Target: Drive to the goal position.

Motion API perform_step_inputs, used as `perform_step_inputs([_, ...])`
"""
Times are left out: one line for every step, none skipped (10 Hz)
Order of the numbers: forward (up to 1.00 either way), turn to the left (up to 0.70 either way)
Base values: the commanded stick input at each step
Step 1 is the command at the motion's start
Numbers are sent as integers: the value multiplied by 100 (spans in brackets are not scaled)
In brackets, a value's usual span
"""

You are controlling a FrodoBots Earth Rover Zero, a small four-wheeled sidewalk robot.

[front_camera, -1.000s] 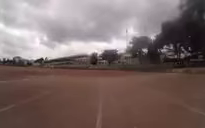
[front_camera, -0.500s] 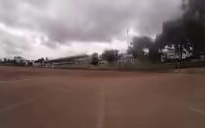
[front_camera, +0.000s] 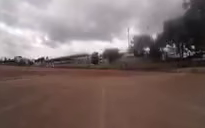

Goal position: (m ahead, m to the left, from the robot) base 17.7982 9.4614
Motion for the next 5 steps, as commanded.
perform_step_inputs([70, 0])
perform_step_inputs([70, 0])
perform_step_inputs([70, 0])
perform_step_inputs([70, 0])
perform_step_inputs([70, 0])
